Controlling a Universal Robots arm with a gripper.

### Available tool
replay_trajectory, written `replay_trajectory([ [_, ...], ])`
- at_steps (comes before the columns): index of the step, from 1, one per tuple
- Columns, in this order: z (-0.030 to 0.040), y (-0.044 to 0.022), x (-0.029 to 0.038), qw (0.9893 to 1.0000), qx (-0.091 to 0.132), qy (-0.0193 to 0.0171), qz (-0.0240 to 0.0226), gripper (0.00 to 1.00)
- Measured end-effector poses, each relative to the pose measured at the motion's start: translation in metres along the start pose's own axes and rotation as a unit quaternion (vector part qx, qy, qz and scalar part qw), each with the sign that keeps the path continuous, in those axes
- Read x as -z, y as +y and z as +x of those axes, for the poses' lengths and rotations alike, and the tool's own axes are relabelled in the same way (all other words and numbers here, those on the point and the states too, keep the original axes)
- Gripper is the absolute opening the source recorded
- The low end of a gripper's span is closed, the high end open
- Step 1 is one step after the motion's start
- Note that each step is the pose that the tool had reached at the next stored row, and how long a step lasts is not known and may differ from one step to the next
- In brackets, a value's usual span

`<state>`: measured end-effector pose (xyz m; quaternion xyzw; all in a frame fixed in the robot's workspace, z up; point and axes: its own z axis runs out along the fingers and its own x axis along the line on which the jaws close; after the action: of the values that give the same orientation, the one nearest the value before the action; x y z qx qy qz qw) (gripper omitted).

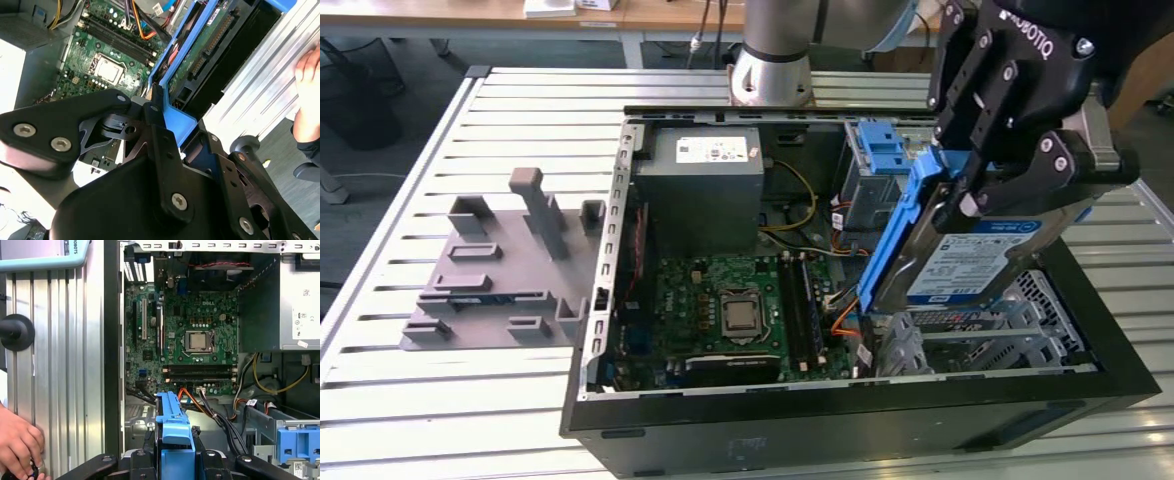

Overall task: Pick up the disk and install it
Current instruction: 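Insert the disk into the insertion slot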

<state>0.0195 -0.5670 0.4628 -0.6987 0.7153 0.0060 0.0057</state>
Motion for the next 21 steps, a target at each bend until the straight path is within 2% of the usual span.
replay_trajectory([
  [9,-0.0006,-0.0233,-0.0022,1.0,0.0,0.0,0.0,0.36],
  [21,-0.0006,-0.0315,-0.0063,1.0,0.0,0.0011,0.0001,0.36],
])
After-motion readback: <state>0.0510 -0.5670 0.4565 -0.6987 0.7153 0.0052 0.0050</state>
